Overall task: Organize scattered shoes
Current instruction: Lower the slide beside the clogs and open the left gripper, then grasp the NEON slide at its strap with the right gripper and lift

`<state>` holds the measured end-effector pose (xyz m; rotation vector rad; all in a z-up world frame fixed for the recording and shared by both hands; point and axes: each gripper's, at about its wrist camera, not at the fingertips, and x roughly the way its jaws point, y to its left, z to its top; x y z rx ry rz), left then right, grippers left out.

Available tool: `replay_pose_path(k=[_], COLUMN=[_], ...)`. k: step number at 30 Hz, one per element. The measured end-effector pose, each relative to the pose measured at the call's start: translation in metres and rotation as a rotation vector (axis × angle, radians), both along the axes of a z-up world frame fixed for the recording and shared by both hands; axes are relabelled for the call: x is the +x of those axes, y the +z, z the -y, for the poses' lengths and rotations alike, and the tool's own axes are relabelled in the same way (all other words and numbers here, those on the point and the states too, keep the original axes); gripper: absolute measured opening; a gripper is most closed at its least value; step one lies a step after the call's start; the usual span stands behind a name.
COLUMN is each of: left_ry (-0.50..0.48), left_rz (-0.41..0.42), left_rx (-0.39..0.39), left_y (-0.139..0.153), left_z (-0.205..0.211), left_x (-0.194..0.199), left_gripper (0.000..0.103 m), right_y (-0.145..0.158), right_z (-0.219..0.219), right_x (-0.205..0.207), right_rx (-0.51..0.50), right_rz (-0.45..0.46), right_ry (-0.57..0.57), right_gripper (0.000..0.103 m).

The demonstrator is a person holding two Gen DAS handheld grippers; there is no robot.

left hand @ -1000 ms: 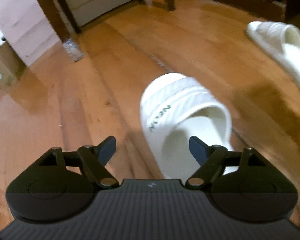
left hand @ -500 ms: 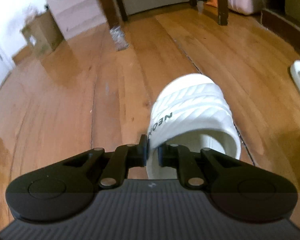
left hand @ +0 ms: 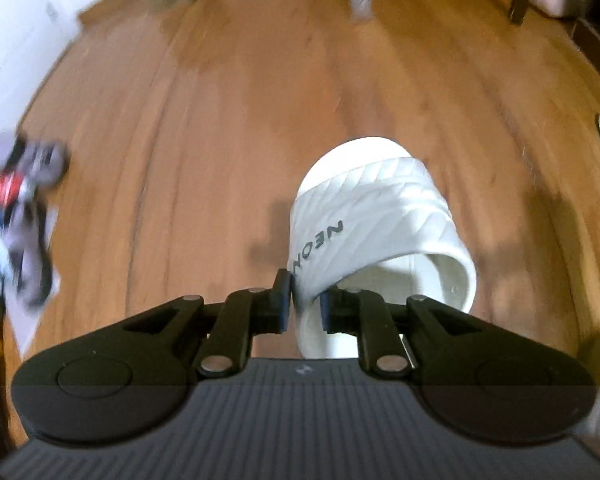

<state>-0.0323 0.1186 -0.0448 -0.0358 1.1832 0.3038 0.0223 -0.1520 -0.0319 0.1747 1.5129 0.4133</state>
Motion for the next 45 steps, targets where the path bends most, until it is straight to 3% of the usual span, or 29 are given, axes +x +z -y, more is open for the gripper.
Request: replay_pose_path(k=[5, 6, 7, 8, 9, 11, 14, 18, 22, 27, 30, 34, 38, 41, 45], left_ry=[-0.038, -0.04, -0.029, -0.015, -0.004, 0.041, 0.113, 0.115, 0.099, 0.17, 0.274, 0.319, 0.278, 0.238, 0.231], left_rz=[-0.097, -0.126, -0.209, -0.313, -0.385, -0.471, -0.466, -0.406, -0.405, -0.416, -0.413, -0.36, -0.376, -0.365, -0.321], left_rx=[0.068, 0.063, 0.032, -0.007, -0.075, -0.233, -0.353, -0.335, -0.269, -0.329, -0.344, -0.362, -0.212, -0.15, -0.155], left_y=[-0.026, -0.033, -0.048, -0.065, -0.076, -0.09, -0.085, -0.061, -0.051, -0.037, -0.033, -0.02, -0.006, 0.002, 0.001], left_z=[-0.005, -0.006, -0.011, -0.017, -0.024, -0.04, -0.056, -0.051, -0.041, -0.047, -0.057, -0.063, -0.051, -0.039, -0.034], left_x=[-0.06, -0.064, -0.069, -0.075, -0.081, -0.09, -0.096, -0.102, -0.103, -0.12, -0.138, -0.149, -0.155, -0.163, -0.183], left_gripper=[0.016, 0.024, 0.035, 0.062, 0.078, 0.079, 0.085, 0.097, 0.098, 0.1, 0.1, 0.1, 0.1, 0.1, 0.1], right_y=[-0.016, -0.019, -0.022, -0.025, -0.028, -0.03, -0.028, -0.026, -0.02, -0.021, -0.034, -0.044, -0.045, -0.053, -0.073], right_z=[-0.026, -0.033, -0.04, -0.047, -0.056, -0.072, -0.096, -0.126, -0.145, -0.166, -0.176, -0.198, -0.219, -0.241, -0.267], right_x=[-0.013, -0.016, -0.02, -0.024, -0.03, -0.041, -0.056, -0.076, -0.096, -0.126, -0.138, -0.137, -0.135, -0.137, -0.142], right_rx=[-0.027, -0.032, -0.038, -0.043, -0.047, -0.036, 0.035, 0.132, 0.163, 0.163, 0.107, 0.091, 0.15, 0.167, 0.1], right_rz=[-0.018, -0.017, -0.017, -0.015, -0.009, 0.012, 0.049, 0.078, 0.138, 0.252, 0.253, 0.283, 0.286, 0.276, 0.27], right_ry=[0.096, 0.121, 0.147, 0.175, 0.211, 0.275, 0.381, 0.538, 0.721, 1.059, 1.19, 1.247, 1.269, 1.315, 1.409], right_gripper=[0.086, 0.086, 0.086, 0.086, 0.086, 0.086, 0.084, 0.083, 0.083, 0.085, 0.085, 0.085, 0.085, 0.085, 0.085])
